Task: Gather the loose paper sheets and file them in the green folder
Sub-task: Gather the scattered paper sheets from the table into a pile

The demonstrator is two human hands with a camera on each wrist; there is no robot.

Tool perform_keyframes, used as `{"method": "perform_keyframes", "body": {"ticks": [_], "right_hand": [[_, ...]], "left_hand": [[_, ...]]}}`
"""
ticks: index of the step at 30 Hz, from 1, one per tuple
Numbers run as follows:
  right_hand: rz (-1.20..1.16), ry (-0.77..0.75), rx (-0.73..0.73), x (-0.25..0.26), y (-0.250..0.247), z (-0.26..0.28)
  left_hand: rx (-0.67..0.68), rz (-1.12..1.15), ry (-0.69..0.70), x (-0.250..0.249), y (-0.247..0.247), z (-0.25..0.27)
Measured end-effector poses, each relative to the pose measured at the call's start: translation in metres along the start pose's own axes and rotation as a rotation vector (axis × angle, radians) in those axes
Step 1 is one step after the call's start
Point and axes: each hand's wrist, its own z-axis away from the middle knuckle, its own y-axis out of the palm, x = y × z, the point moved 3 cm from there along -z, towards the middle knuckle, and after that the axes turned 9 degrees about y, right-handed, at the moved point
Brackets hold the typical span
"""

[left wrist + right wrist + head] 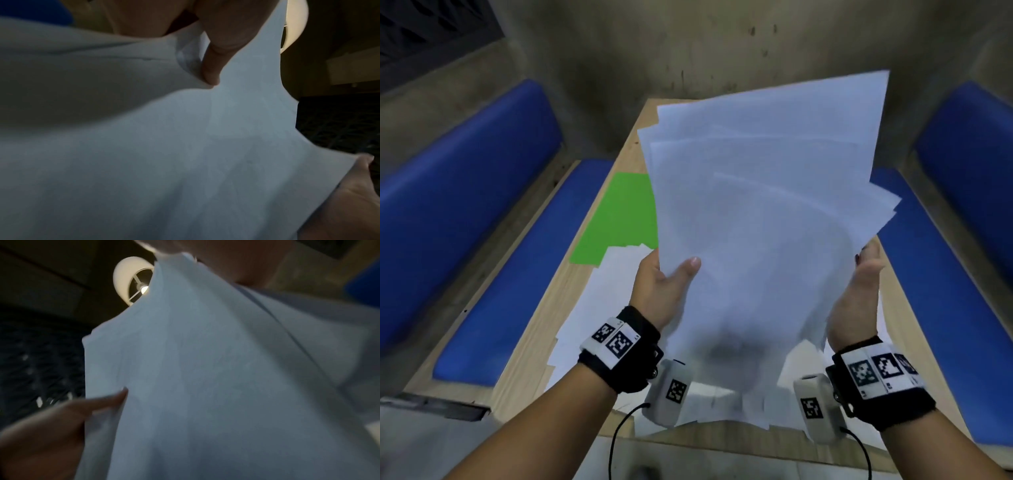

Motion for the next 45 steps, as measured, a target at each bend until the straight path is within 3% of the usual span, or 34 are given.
{"method": "perform_keyframes", "body": {"ticks": [3,6,10,14,19,22,26,32,37,42,45], "right_hand": [[0.164,-0.157,0.009,0.005,0.009,0.008],[0.231,-0.195,-0.008,0.000,0.007,0.016],[0.380,0.014,-0.096,-0.017,0.006,0.023],[0.327,0.030,-0.048,-0.037,-0.002,0.026],[0.473,0.270,0.139,-0.075,-0.016,0.028],[0.510,0.337,0.232,-0.082,-0.021,0.032],[0.449,0.354,0.220,-0.076,-0.026,0.031],[0.228,0.185,0.040,-0.036,-0.024,0.025],[0.179,0.136,-0.010,-0.029,-0.021,0.023],[0.473,0.341,0.168,-0.073,-0.025,0.026],[0.485,0.402,0.088,-0.091,-0.031,0.027]], "left_hand": [[-0.080,0.011,0.065,-0.003,-0.001,0.006],[-0.109,0.010,0.056,0.005,-0.001,0.016],[-0.080,0.016,-0.007,0.024,0.001,0.032],[0.009,0.008,-0.123,0.042,0.001,0.042],[0.073,-0.058,-0.223,0.070,-0.012,0.045],[0.070,-0.084,-0.228,0.073,-0.014,0.045],[0.045,-0.055,-0.207,0.063,-0.013,0.038],[0.072,0.023,-0.060,0.025,-0.008,0.024],[0.100,0.019,-0.013,0.016,-0.006,0.016],[0.136,-0.107,-0.094,0.058,-0.015,0.029],[0.158,-0.171,-0.108,0.073,-0.017,0.036]]}}
